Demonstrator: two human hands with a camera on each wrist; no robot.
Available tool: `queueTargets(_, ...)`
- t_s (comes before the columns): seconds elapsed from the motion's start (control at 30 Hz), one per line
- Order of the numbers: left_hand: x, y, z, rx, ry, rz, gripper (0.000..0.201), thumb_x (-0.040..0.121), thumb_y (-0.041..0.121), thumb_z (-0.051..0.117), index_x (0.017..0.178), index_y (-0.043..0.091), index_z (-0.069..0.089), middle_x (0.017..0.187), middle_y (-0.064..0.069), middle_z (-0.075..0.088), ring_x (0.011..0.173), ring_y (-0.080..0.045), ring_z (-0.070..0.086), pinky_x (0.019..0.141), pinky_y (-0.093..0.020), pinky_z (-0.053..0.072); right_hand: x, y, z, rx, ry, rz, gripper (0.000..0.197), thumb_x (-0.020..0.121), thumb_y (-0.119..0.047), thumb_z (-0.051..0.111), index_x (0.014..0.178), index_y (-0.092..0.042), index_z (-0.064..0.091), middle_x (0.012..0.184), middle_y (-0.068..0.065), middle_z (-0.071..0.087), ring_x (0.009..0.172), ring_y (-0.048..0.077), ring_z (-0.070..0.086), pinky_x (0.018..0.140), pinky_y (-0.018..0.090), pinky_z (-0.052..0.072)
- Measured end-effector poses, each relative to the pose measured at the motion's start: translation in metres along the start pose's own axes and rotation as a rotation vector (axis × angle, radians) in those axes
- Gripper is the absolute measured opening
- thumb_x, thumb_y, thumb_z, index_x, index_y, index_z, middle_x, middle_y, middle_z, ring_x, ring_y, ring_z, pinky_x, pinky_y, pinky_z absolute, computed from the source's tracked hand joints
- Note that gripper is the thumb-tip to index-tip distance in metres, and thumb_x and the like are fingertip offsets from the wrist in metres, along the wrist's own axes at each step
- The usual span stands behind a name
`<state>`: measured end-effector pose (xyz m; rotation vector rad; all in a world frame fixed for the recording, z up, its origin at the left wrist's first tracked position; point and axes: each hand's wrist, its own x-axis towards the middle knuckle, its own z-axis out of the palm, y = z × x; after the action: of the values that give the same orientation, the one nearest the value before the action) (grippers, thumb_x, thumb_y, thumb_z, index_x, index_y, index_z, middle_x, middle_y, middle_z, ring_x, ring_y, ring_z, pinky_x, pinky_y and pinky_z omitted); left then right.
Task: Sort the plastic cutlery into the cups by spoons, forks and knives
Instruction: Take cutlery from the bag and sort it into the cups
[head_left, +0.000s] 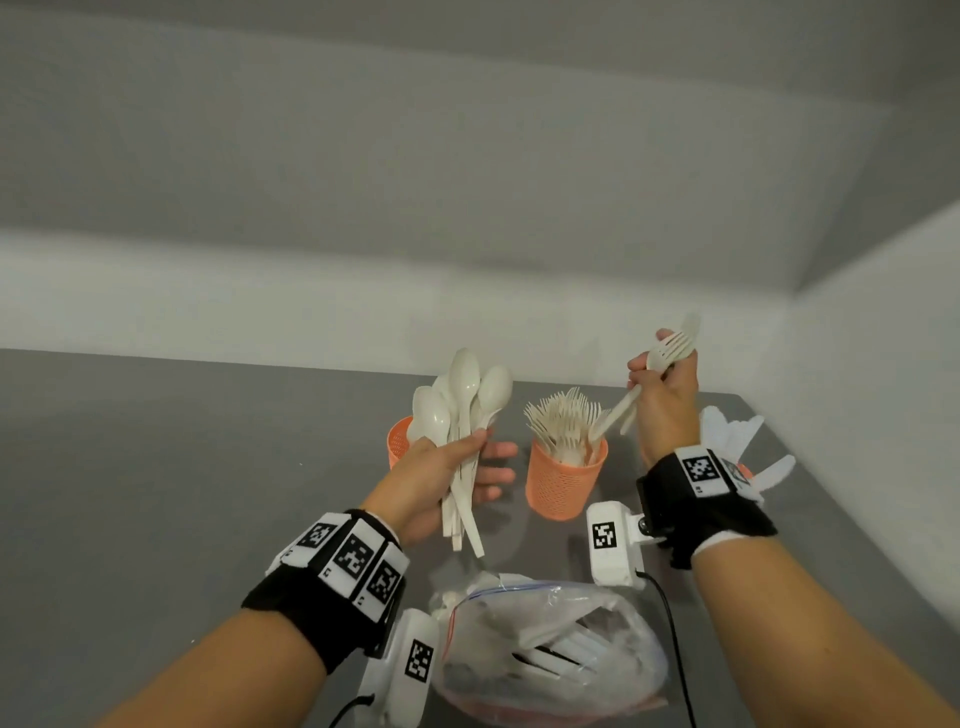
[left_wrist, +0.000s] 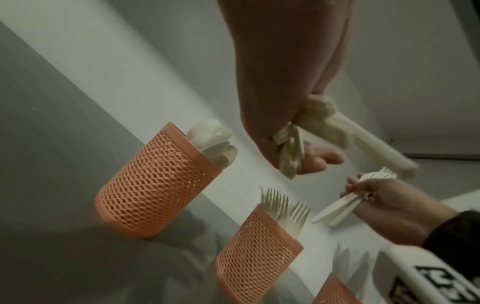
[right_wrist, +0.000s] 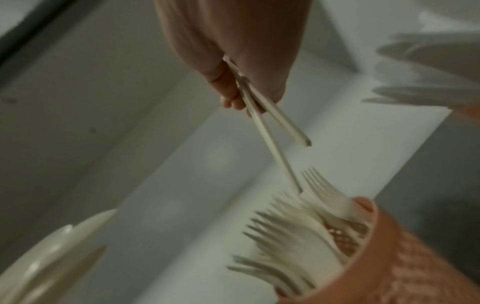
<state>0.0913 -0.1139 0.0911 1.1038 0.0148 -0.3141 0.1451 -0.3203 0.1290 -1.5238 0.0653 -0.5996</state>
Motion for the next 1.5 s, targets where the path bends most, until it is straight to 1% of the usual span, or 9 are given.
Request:
queueTargets(0.3,0.005,0.01,-0.007,-0.081,-0.066,-0.064,0.024,0.094,0.015,0.043,0.112,0.009,0.058,0.1,-0.006,0.073,0.078,-0.022,0.071,0.06,-0.031,0.056,-0.001,0.056,0.017,-0.051,-0.174,0.074,0.04,0.09,-0.005,0.052,0.126,-0.018,0.041,0.094,-0.001,0.053,0.088,0.012,0.053,0.078,0.018,0.044)
queueTargets(0.47,0.006,0.012,-0.013,-0.084,-0.106,-0.079,0.035,0.095,0.024,0.044,0.124,0.006,0.051,0.071,0.0,0.071,0.054,-0.012,0.062,0.051,-0.023,0.051,0.006,0.067,0.018,-0.558,-0.314,-0.167,0.025,0.094,0.0,0.039,0.1,0.001,0.064,0.104,0.006,0.053,0.108,0.027,0.052,0.097,0.034,0.04)
queueTargets(0.67,0.009,0.005,-0.012,0.265,0.095,0.168,0.014,0.092,0.014,0.054,0.082,0.007,0.048,0.05,-0.003,0.045,0.043,-0.013,0.043,0.046,-0.025,0.04,-0.013,0.023,0.035,-0.581,-0.331,-0.37,0.056,0.092,-0.029,0.053,0.14,-0.008,0.033,0.142,0.012,0.032,0.133,0.022,0.033,0.109,0.032,0.03)
queueTargets(0.83,0.021,0.001,0.016,0.602,0.293,0.502,0.006,0.089,0.003,0.054,0.088,0.009,0.055,0.066,0.004,0.058,0.058,0.003,0.058,0.058,-0.019,0.046,-0.06,-0.011,0.076,-0.219,-0.813,0.109,0.095,0.069,-0.031,0.08,0.143,-0.025,0.02,0.124,-0.002,0.057,0.113,0.011,0.056,0.099,0.03,0.045)
queueTargets(0.97,0.015,-0.004,0.013,1.067,0.148,0.604,0.057,0.075,0.001,0.065,0.125,0.007,0.039,0.107,-0.001,0.038,0.093,0.0,0.036,0.084,0.001,0.033,-0.068,-0.002,0.086,0.106,-0.524,0.372,0.026,0.089,-0.026,0.059,0.109,-0.009,0.059,0.093,0.006,0.072,0.09,0.021,0.07,0.08,0.033,0.057)
queueTargets(1.1,0.008,-0.007,0.002,1.105,0.019,0.703,0.077,0.082,0.021,0.06,0.146,0.009,0.02,0.125,0.001,0.029,0.11,0.003,0.027,0.095,0.002,0.025,-0.06,0.002,0.075,0.39,-0.606,0.47,0.03,0.093,-0.026,0.052,0.105,-0.001,0.064,0.09,0.009,0.07,0.089,0.019,0.069,0.081,0.033,0.058)
queueTargets(1.2,0.002,-0.004,-0.016,1.142,0.077,0.755,0.064,0.083,0.052,0.043,0.141,0.024,0.038,0.127,0.007,0.029,0.12,-0.008,0.034,0.103,-0.017,0.029,-0.052,0.005,0.071,0.481,-0.604,0.488,0.023,0.089,-0.023,0.056,0.098,-0.004,0.064,0.089,0.009,0.069,0.089,0.024,0.067,0.079,0.032,0.057)
queueTargets(1.37,0.025,0.022,-0.064,1.032,0.32,0.507,0.06,0.079,0.046,0.063,0.13,0.02,0.046,0.131,-0.001,0.035,0.123,-0.02,0.04,0.093,-0.023,0.036,-0.041,0.015,0.073,0.509,-0.315,0.462,0.02,0.086,-0.011,0.062,0.103,-0.008,0.053,0.066,-0.001,0.058,0.053,0.007,0.055,0.054,0.018,0.05)
queueTargets(1.5,0.051,0.023,-0.091,1.204,0.251,0.225,0.107,0.06,0.044,0.083,0.145,0.021,0.023,0.147,-0.006,0.027,0.135,-0.021,0.031,0.106,-0.033,0.03,-0.033,0.025,0.078,0.467,-0.184,0.459,0.018,0.08,-0.006,0.069,0.089,-0.01,0.055,0.063,0.0,0.053,0.052,0.008,0.053,0.053,0.019,0.048)
